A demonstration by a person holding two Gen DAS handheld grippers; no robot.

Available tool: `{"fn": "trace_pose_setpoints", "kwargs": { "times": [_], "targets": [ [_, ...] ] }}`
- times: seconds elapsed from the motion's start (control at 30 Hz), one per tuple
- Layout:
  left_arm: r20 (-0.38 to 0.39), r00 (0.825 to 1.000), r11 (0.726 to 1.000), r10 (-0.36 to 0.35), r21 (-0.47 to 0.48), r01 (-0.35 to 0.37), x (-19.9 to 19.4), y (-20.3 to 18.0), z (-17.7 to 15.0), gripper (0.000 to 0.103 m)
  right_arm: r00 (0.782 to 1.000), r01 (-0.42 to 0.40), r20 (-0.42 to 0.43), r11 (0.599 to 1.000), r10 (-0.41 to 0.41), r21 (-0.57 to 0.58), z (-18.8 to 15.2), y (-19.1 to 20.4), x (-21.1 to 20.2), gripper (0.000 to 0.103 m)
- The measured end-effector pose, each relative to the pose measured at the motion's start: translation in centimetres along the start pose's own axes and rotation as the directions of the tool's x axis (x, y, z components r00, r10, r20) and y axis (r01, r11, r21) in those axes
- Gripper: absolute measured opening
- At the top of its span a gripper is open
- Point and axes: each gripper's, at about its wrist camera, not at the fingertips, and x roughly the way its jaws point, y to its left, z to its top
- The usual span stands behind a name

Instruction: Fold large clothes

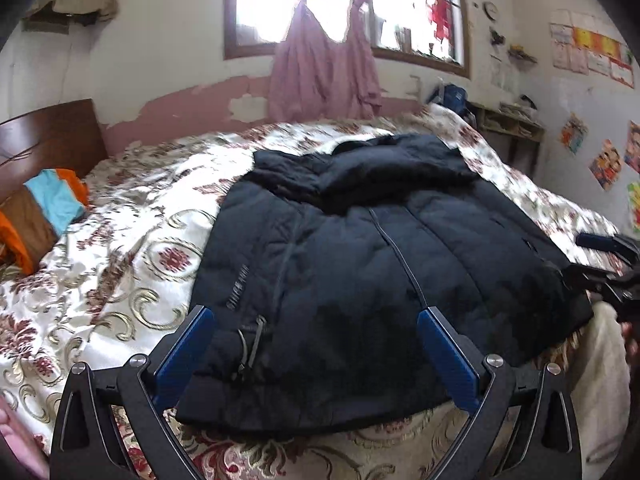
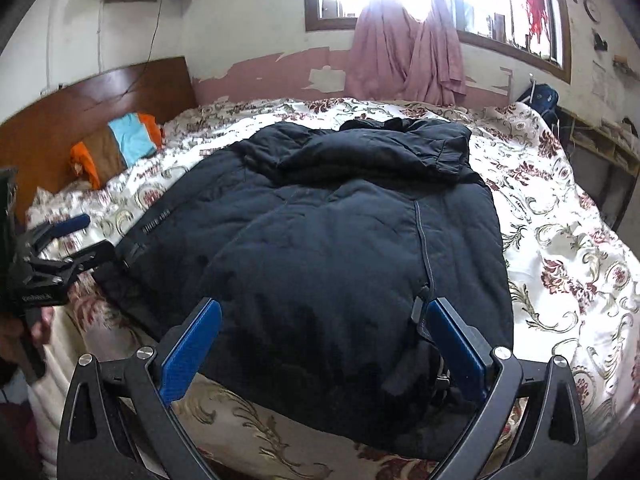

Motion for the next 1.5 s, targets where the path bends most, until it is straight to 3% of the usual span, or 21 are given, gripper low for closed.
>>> {"fn": "trace_pose_setpoints", "kwargs": {
  "times": [0.2,0.43,0.63,0.77,1.03,1.13,1.33,1.5],
  "targets": [
    [-0.071,0.995,0.993,-0.072,0.086,0.078,0.7,-0.1,-2.1,0.102,0.999,0.018,-0.029,0.999,-0.020,-0.042,-1.0,0.3,0.6,0.100],
    [-0.111,0.992,0.966,-0.057,0.244,0.083,1.3,-1.0,-5.1,0.102,0.997,0.006,-0.082,0.996,-0.013,-0.085,-2.5,0.7,1.3,0.100],
    [-0.141,0.988,0.917,0.065,0.398,-0.004,3.0,-2.6,-8.1,0.102,0.994,-0.015,-0.111,0.997,0.006,-0.080,-3.4,0.7,2.0,0.101],
    [-0.134,0.980,0.893,0.147,0.445,-0.073,4.3,-3.3,-9.1,0.102,0.991,-0.019,-0.133,0.997,0.010,-0.068,-3.8,0.7,2.7,0.100],
    [-0.139,0.967,0.878,0.213,0.462,-0.127,5.1,-3.5,-9.5,0.102,0.989,0.032,-0.140,0.989,-0.053,-0.147,-4.7,1.5,3.3,0.100],
    [-0.131,0.967,0.880,0.219,0.456,-0.137,4.9,-3.3,-9.5,0.102,0.982,0.083,-0.144,0.966,-0.121,-0.244,-5.6,2.5,3.8,0.100],
    [-0.126,0.966,0.876,0.226,0.461,-0.145,5.2,-3.0,-9.4,0.102,0.957,0.201,-0.092,0.857,-0.276,-0.474,-7.8,5.1,4.5,0.100],
    [-0.123,0.966,0.876,0.228,0.458,-0.148,5.4,-2.9,-9.3,0.102,0.935,0.268,-0.058,0.802,-0.350,-0.534,-8.5,6.3,5.2,0.100]
  ]
}}
